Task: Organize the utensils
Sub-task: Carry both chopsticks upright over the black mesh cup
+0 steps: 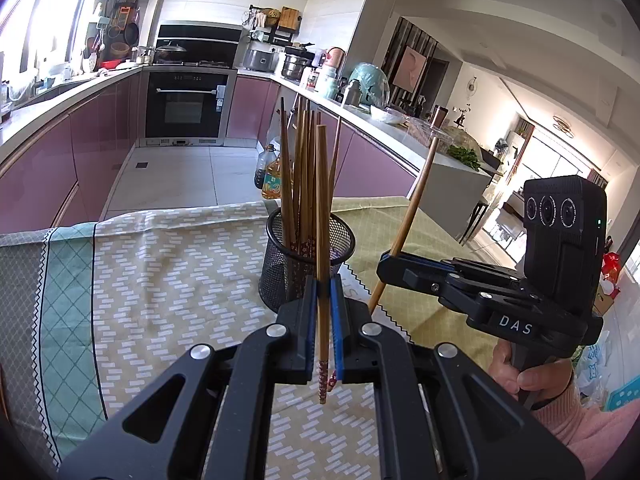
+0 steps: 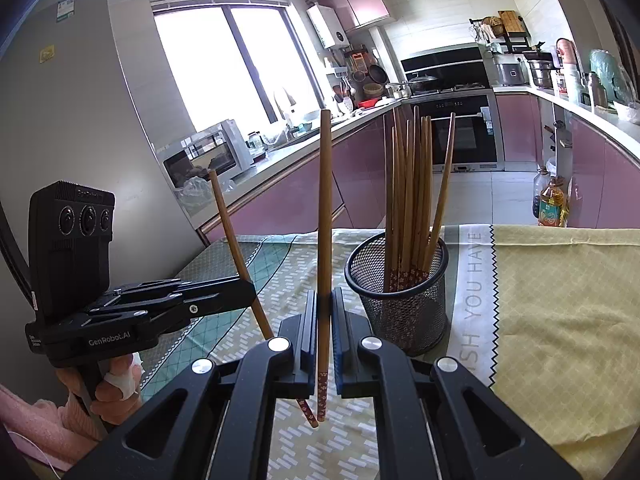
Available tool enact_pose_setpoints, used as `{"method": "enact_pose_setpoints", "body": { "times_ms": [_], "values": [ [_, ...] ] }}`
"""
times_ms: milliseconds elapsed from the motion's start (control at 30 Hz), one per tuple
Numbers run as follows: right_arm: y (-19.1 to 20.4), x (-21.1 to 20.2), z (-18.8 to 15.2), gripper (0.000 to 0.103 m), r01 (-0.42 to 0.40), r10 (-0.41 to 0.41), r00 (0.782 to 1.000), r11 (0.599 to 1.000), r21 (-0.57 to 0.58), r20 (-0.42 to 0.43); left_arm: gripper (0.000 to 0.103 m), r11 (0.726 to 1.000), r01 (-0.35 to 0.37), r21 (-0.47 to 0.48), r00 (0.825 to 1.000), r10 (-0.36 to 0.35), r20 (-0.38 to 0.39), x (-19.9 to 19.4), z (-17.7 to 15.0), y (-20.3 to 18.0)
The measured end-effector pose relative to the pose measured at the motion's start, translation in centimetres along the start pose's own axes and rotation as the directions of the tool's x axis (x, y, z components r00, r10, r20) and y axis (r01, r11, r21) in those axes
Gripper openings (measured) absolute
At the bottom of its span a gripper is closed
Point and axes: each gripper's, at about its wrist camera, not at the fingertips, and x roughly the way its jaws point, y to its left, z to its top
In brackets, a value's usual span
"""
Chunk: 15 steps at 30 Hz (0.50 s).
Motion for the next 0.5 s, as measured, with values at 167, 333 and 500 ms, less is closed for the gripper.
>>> {"method": "enact_pose_setpoints", "body": {
  "times_ms": [167,333,500],
  "values": [
    [-0.1,-0.2,0.5,0.006,0.003,-0.003,1.000,1.000,-0.001,0.012,0.007,1.000,0.001,0.008,1.000,-0.001,0.011,-0.2,0.6,-0.2],
    [-0.1,-0.6,1.1,0.006,0.010,-0.009,1.000,1.000,-0.006,0.028,0.007,1.000,0.007,0.007,1.000,-0.008,0.020,-0.3,1.1,-0.2],
    [-0.2,-0.6,1.5,0.006,0.012,-0.012,0.999,1.000,-0.012,0.036,0.007,1.000,0.002,0.017,1.000,-0.002,0.029,-0.3,1.5,-0.3]
  ]
}}
